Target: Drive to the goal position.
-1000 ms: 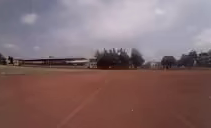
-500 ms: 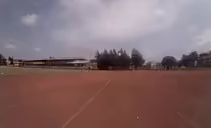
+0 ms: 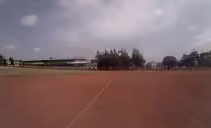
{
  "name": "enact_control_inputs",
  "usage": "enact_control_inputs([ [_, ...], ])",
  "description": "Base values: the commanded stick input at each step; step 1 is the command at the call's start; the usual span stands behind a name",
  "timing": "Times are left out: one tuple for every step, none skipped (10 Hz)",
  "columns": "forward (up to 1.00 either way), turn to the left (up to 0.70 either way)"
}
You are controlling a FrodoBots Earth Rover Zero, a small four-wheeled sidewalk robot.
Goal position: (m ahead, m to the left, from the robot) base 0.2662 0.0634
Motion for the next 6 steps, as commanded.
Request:
enact_control_inputs([
  [0.61,0.0],
  [0.61,0.0],
  [0.61,0.0],
  [0.61,0.0],
  [0.61,0.0],
  [0.61,0.0],
])
